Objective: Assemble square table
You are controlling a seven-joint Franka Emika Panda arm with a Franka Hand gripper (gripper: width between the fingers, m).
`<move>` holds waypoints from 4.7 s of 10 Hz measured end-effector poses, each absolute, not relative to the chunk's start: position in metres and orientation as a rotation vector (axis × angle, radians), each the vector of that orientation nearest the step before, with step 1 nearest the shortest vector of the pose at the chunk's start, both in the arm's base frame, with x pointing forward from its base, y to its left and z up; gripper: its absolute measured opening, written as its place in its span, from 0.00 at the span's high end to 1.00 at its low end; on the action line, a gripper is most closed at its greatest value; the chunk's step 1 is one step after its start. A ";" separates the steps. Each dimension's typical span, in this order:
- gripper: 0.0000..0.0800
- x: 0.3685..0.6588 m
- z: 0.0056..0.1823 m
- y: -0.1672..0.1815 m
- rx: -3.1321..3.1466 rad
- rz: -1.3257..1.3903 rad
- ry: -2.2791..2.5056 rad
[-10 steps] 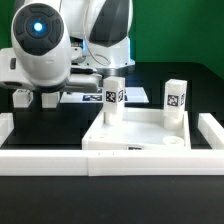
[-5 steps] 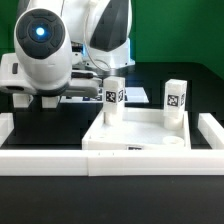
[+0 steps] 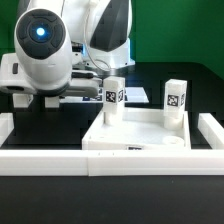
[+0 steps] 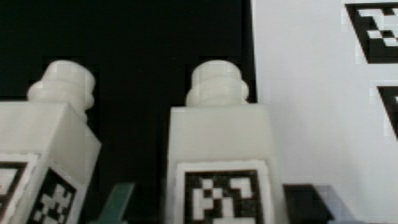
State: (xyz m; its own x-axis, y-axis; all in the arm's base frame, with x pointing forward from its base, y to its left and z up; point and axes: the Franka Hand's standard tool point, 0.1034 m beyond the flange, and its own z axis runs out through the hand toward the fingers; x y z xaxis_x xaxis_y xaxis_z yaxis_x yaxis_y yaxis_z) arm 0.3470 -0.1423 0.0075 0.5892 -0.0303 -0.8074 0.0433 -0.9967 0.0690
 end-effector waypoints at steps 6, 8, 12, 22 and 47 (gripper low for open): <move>0.64 0.371 0.060 -0.152 2.747 -1.425 0.078; 0.64 0.385 0.092 -0.162 2.793 -1.384 0.097; 0.64 0.404 0.093 -0.162 2.914 -1.053 0.130; 0.64 0.551 0.173 -0.065 3.030 -0.193 0.068; 0.64 0.612 0.079 0.076 2.945 0.920 0.069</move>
Offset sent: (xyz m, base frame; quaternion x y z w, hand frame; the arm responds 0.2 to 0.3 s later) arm 0.0000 0.0000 0.0000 0.0000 0.0000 0.0000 1.0000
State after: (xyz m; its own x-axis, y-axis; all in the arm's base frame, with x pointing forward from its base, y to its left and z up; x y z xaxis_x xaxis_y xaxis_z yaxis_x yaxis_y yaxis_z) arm 0.6119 0.0756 0.0793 0.8215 0.0592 0.5671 0.0262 -0.9975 0.0663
